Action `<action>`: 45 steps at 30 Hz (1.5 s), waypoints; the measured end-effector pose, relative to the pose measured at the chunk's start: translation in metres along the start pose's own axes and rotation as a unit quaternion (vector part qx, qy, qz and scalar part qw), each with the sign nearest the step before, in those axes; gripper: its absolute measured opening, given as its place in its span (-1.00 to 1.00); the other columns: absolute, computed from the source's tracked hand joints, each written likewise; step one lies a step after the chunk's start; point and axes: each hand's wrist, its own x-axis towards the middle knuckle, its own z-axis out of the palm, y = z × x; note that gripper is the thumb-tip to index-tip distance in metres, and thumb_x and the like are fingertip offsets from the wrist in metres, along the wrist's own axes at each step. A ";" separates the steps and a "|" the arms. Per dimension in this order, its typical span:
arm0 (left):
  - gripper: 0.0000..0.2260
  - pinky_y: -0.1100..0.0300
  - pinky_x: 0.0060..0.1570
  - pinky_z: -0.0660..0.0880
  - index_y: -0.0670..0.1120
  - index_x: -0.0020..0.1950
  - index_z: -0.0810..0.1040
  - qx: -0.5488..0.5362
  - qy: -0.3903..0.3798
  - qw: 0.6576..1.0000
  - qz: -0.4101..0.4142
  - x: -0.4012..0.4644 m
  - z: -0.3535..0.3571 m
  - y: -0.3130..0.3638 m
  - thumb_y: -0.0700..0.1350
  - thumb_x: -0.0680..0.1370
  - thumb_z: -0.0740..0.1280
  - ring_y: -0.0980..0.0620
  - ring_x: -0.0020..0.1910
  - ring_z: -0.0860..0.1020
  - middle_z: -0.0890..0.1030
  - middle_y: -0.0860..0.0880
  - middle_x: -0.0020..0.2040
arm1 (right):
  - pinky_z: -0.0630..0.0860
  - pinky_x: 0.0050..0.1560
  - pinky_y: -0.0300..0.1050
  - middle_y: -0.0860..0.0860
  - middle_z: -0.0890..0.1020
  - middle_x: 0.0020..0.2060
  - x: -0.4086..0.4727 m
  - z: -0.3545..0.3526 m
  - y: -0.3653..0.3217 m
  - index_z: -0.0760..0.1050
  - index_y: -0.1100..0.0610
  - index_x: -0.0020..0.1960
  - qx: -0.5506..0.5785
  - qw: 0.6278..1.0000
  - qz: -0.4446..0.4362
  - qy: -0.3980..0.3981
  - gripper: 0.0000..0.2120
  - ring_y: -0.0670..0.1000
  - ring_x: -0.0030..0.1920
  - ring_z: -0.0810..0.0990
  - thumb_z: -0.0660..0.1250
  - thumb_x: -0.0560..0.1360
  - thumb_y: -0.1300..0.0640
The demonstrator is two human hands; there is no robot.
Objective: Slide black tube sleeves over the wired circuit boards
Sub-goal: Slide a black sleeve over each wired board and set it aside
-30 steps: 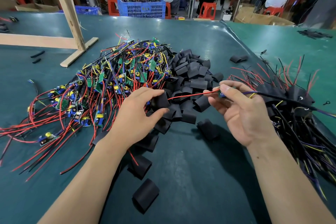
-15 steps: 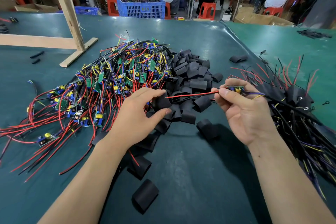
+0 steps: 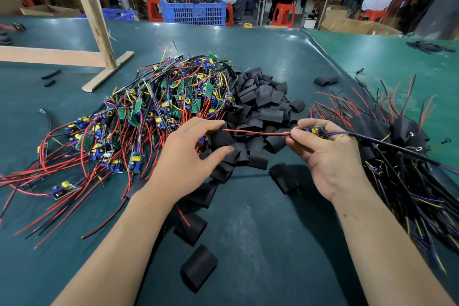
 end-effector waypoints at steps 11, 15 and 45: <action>-0.63 0.13 0.08 0.51 -0.08 0.23 0.60 0.003 0.007 1.000 0.004 0.001 0.000 -0.001 -0.10 0.44 0.53 0.11 0.09 0.54 0.60 0.06 0.05 | 0.61 -0.22 -0.22 0.17 0.59 -0.20 0.000 -0.001 0.000 0.56 0.25 -0.19 -0.048 0.998 0.006 0.027 -0.82 0.02 -0.27 0.65 0.39 0.41 0.50; -0.64 0.11 0.07 0.52 -0.09 0.21 0.62 0.001 0.008 1.000 0.012 0.001 0.001 -0.003 -0.12 0.43 0.54 0.09 0.08 0.54 0.60 0.05 0.03 | 0.61 -0.22 -0.23 0.16 0.60 -0.24 0.000 0.000 0.001 0.56 0.25 -0.19 -0.059 0.998 0.007 0.032 -0.82 0.03 -0.31 0.67 0.39 0.42 0.51; -0.60 0.15 0.14 0.44 -0.13 0.23 0.64 0.070 -0.031 0.994 0.077 -0.004 0.011 0.000 -0.08 0.42 0.55 -0.02 0.07 0.54 0.61 -0.03 0.07 | 0.63 -0.17 -0.15 0.09 0.60 -0.33 -0.018 0.027 0.013 0.60 0.25 -0.16 0.019 0.994 0.050 -0.095 -0.74 0.06 -0.28 0.67 0.18 0.56 0.41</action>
